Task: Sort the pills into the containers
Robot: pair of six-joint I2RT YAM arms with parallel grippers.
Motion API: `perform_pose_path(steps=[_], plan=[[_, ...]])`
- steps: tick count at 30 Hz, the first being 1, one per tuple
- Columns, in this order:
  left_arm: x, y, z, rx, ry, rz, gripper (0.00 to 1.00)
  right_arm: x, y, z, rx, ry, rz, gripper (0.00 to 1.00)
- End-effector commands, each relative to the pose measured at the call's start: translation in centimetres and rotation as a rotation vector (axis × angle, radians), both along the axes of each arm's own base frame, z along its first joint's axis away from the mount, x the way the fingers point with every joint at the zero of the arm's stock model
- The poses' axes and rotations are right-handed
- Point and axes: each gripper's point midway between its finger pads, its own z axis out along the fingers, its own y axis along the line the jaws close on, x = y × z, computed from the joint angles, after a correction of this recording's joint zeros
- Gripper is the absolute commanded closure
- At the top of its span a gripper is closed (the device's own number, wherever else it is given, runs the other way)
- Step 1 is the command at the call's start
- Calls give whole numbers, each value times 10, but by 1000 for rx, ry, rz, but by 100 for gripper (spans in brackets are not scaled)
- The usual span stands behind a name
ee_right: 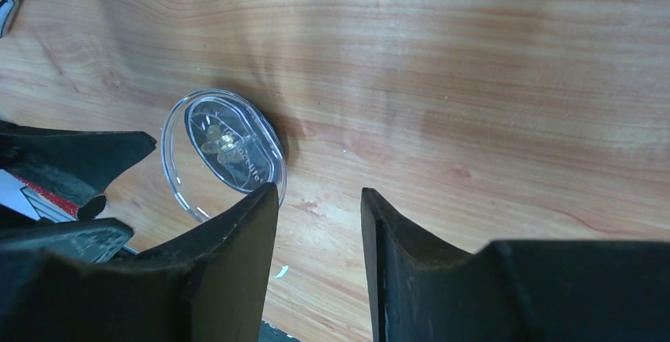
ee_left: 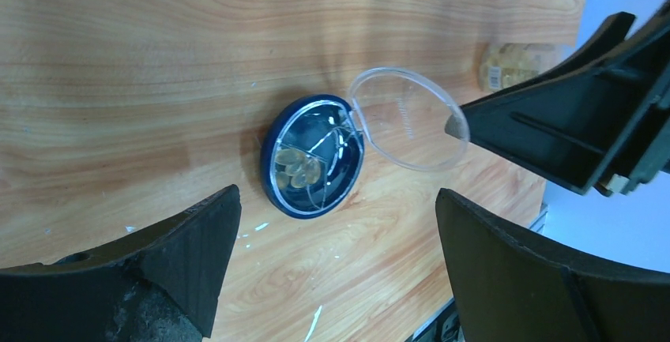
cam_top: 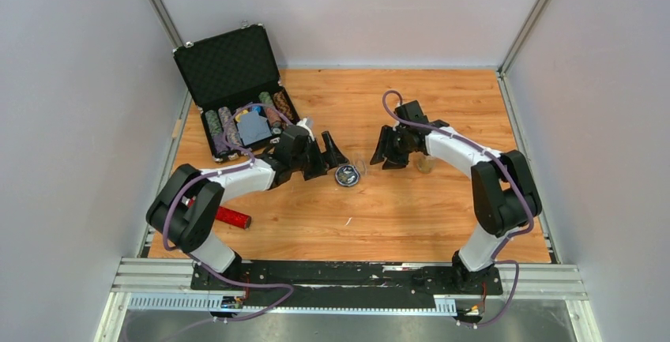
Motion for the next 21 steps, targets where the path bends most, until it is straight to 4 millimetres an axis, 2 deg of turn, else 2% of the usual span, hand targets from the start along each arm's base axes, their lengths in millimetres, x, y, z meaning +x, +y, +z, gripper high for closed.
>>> perform_pose_path(steps=[1,6,13,18,21], plan=[[12,-7,4,-52,28,50,0,6,10,-3,35,-10,5,55],[14,-13,0,-70,35,46,0,6,13,-5,44,-2,18,55],[14,-33,20,-236,-10,-17,0,2,29,-1,114,16,57,50],[13,-34,9,-228,23,-9,0,1,32,0,131,22,56,48],[15,-33,10,-207,15,-12,0,0,31,-1,128,26,50,47]])
